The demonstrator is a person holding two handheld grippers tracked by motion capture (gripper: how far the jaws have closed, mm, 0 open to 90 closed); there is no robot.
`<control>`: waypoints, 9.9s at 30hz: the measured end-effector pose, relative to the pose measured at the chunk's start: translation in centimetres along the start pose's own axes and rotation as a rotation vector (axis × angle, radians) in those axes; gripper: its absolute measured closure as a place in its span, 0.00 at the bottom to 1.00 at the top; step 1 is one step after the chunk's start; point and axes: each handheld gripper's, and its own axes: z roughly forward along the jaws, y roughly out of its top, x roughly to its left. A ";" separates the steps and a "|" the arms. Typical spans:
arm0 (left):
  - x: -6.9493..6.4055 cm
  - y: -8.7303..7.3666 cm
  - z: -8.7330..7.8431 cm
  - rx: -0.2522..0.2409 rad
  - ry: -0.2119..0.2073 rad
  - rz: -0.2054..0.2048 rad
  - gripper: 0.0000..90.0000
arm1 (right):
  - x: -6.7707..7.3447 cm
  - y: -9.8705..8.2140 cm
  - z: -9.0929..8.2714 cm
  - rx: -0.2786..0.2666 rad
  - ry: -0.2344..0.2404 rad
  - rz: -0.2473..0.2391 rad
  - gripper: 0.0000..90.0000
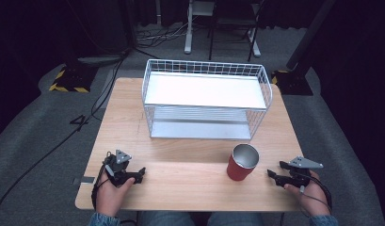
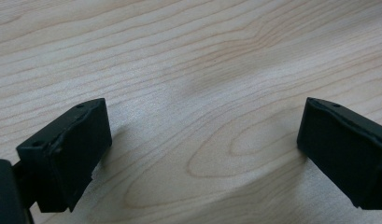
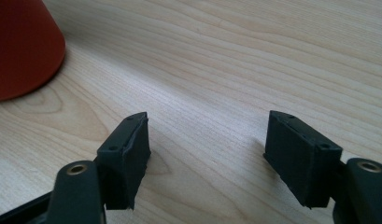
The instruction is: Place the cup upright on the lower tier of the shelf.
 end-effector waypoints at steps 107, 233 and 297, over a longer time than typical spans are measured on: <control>-0.1 0.3 0.4 0.008 0.009 -0.012 0.00 | 10.3 3.8 3.9 -0.177 0.211 0.008 0.15; -0.2 0.5 0.5 0.009 0.020 -0.024 0.00 | 12.7 18.7 19.1 -0.291 0.057 -0.001 0.18; -0.2 0.6 0.6 0.010 0.019 -0.019 0.00 | 7.8 12.2 2.4 -0.280 0.163 -0.064 0.18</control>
